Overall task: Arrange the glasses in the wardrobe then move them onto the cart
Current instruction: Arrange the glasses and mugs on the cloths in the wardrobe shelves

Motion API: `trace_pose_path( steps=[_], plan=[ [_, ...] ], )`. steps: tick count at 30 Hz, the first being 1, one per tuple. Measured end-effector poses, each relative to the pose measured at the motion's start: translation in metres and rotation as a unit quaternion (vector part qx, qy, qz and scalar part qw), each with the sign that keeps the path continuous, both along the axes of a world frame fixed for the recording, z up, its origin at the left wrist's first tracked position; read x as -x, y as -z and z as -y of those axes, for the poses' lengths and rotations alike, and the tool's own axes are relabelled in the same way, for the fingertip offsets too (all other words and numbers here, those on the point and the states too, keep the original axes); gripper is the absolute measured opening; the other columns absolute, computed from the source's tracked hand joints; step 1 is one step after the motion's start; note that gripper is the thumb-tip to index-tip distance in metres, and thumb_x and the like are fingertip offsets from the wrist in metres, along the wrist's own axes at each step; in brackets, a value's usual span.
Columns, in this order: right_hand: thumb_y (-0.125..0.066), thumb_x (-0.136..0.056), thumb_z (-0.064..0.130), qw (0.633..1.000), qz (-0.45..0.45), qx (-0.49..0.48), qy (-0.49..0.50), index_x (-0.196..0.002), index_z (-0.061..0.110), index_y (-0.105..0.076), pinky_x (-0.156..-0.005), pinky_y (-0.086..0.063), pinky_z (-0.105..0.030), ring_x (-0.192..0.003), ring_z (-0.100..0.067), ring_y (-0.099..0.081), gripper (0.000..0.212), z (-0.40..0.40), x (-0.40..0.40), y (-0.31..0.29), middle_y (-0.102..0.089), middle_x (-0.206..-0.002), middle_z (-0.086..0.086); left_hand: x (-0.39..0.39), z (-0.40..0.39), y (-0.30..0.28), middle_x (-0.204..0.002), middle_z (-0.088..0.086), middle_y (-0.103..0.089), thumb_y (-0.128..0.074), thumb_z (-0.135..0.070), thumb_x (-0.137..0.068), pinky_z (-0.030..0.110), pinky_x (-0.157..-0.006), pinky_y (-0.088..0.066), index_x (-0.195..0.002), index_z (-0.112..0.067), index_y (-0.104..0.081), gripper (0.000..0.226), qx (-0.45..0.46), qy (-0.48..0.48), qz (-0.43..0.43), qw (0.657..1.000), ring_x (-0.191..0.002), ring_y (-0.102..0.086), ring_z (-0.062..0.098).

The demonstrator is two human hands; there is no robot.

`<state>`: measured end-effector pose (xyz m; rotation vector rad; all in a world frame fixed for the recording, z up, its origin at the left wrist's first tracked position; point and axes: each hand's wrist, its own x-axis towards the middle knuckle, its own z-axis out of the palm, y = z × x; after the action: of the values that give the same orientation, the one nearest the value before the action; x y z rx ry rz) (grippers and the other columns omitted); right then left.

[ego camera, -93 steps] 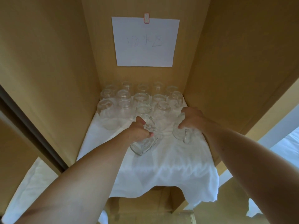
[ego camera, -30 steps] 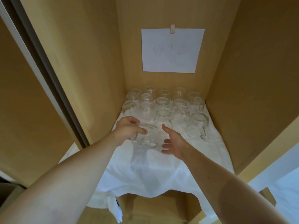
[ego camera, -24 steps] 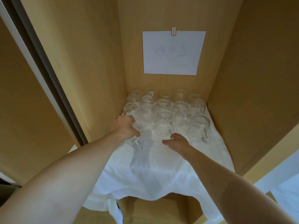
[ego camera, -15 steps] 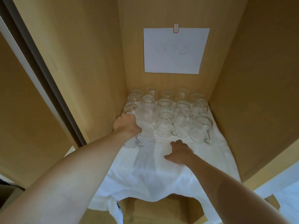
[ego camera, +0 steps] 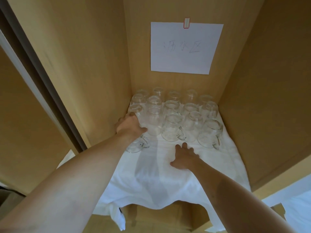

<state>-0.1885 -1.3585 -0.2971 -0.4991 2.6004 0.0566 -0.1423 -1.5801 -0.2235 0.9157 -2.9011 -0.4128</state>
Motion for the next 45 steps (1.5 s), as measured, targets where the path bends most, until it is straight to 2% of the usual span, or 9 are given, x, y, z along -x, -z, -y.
trace_pose_path(
  steps=[5, 11, 18, 28, 32, 37, 40, 42, 45],
  plan=[
    [-0.065, -0.090, 0.045, 1.000, -0.006, 0.011, 0.003, -0.147, 0.018, -0.034, -0.104, -0.044, -0.049, -0.134, -0.036, -0.037, 0.070, -0.002, -0.006, -0.009, -0.030, -0.147, -0.008, -0.010, -0.005, -0.006, -0.129, 0.010, -0.061, -0.069, -0.065, -0.083, 0.037, -0.093, -0.050, -0.137, -0.010, -0.046, 0.081, -0.013, 0.007, 0.012, 1.000, -0.122, -0.057, 0.031],
    [-0.067, -0.091, 0.045, 0.993, -0.049, 0.111, -0.012, -0.156, 0.021, -0.025, -0.107, -0.045, -0.047, -0.137, -0.035, -0.039, 0.081, -0.007, -0.015, -0.027, -0.034, -0.153, -0.014, -0.034, -0.020, -0.007, -0.147, 0.008, -0.048, -0.065, -0.058, -0.089, 0.047, -0.103, -0.045, -0.151, -0.022, -0.038, 0.077, 0.017, 0.078, -0.002, 0.997, -0.134, -0.042, 0.033],
    [-0.069, -0.089, 0.049, 0.979, -0.117, 0.160, -0.054, -0.154, 0.023, -0.028, -0.103, -0.044, -0.049, -0.134, -0.036, -0.039, 0.081, -0.015, -0.027, -0.044, -0.034, -0.150, -0.012, -0.069, -0.050, -0.007, -0.154, 0.000, -0.040, -0.060, -0.060, -0.089, 0.050, -0.107, -0.037, -0.148, -0.028, -0.041, 0.069, 0.088, 0.084, -0.002, 0.993, -0.142, -0.035, 0.028],
    [-0.067, -0.091, 0.050, 0.972, -0.134, 0.166, -0.100, -0.156, 0.024, -0.023, -0.105, -0.041, -0.048, -0.138, -0.036, -0.035, 0.083, -0.012, -0.063, -0.073, -0.032, -0.153, -0.011, -0.122, -0.069, -0.014, -0.156, 0.003, -0.040, -0.063, -0.061, -0.088, 0.048, -0.105, -0.039, -0.149, -0.030, -0.042, 0.071, 0.061, 0.067, -0.043, 0.995, -0.139, -0.037, 0.030],
    [-0.068, -0.090, 0.050, 0.967, -0.154, 0.168, -0.110, -0.156, 0.024, -0.024, -0.107, -0.041, -0.049, -0.139, -0.037, -0.035, 0.083, -0.003, -0.089, -0.087, -0.032, -0.155, -0.012, -0.149, -0.062, -0.025, -0.157, 0.003, -0.039, -0.063, -0.060, -0.089, 0.045, -0.108, -0.040, -0.151, -0.029, -0.039, 0.073, 0.046, 0.067, -0.052, 0.995, -0.141, -0.037, 0.029],
    [-0.068, -0.090, 0.049, 0.964, -0.167, 0.180, -0.103, -0.156, 0.026, -0.024, -0.104, -0.042, -0.047, -0.138, -0.036, -0.036, 0.083, 0.019, -0.135, -0.094, -0.031, -0.155, -0.010, -0.192, -0.042, -0.031, -0.153, 0.003, -0.043, -0.065, -0.061, -0.085, 0.049, -0.109, -0.040, -0.151, -0.035, -0.038, 0.076, 0.022, 0.092, -0.055, 0.994, -0.142, -0.036, 0.031],
    [-0.068, -0.090, 0.049, 0.965, -0.162, 0.183, -0.099, -0.157, 0.027, -0.021, -0.104, -0.041, -0.045, -0.139, -0.034, -0.034, 0.085, 0.040, -0.171, -0.095, -0.028, -0.157, -0.009, -0.223, -0.028, -0.033, -0.149, 0.005, -0.047, -0.067, -0.058, -0.085, 0.048, -0.109, -0.040, -0.145, -0.027, -0.044, 0.071, 0.022, 0.112, -0.034, 0.993, -0.141, -0.038, 0.032],
    [-0.068, -0.090, 0.050, 0.965, -0.160, 0.183, -0.102, -0.157, 0.026, -0.023, -0.103, -0.041, -0.044, -0.137, -0.034, -0.035, 0.084, 0.055, -0.199, -0.093, -0.028, -0.157, -0.010, -0.250, -0.015, -0.032, -0.149, 0.008, -0.045, -0.069, -0.056, -0.085, 0.049, -0.106, -0.043, -0.141, -0.024, -0.046, 0.069, 0.014, 0.102, -0.044, 0.994, -0.139, -0.040, 0.033],
    [-0.067, -0.091, 0.048, 0.963, -0.156, 0.191, -0.107, -0.155, 0.024, -0.025, -0.101, -0.043, -0.044, -0.136, -0.035, -0.037, 0.080, 0.077, -0.240, -0.090, -0.031, -0.154, -0.011, -0.295, 0.011, -0.031, -0.156, 0.002, -0.038, -0.069, -0.057, -0.085, 0.047, -0.108, -0.043, -0.149, -0.027, -0.040, 0.077, 0.014, 0.085, -0.057, 0.995, -0.143, -0.036, 0.028]
  ],
)
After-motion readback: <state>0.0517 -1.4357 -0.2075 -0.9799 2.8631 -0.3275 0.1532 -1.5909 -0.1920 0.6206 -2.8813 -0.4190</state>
